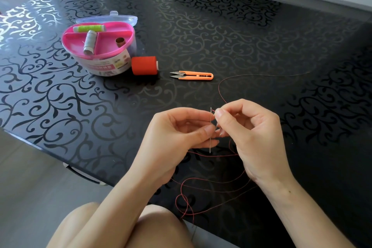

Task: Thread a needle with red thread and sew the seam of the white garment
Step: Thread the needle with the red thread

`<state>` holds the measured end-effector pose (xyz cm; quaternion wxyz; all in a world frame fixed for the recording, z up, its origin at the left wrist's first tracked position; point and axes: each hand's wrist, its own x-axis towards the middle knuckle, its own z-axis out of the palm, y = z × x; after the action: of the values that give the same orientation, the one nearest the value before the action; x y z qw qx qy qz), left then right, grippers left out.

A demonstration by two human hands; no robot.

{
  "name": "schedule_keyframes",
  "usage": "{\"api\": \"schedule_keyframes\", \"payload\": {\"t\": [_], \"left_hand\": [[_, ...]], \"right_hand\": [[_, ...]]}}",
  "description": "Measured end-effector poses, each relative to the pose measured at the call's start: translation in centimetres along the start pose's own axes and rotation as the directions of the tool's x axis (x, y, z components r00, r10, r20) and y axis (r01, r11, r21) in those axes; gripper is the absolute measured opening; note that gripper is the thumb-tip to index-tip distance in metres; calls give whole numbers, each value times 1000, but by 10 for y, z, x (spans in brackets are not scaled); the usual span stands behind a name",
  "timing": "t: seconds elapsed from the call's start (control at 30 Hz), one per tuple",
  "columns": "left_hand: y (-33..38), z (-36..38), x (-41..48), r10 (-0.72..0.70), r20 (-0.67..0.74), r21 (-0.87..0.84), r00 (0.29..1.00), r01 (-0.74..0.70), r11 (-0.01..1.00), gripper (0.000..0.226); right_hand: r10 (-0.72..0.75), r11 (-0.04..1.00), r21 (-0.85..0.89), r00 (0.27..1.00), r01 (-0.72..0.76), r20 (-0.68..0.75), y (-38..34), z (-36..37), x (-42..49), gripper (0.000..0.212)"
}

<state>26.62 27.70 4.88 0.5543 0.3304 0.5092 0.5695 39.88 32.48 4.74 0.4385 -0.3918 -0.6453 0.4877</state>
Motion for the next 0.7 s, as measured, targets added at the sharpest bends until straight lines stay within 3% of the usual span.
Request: {"api": "schedule_keyframes", "payload": {"t": [0.7], "left_hand": [[-2, -1, 1, 31, 21, 49, 999, -32, 998, 14]], "right_hand": [[11, 1000, -3, 1000, -11, 2, 1, 1, 0, 17]]}}
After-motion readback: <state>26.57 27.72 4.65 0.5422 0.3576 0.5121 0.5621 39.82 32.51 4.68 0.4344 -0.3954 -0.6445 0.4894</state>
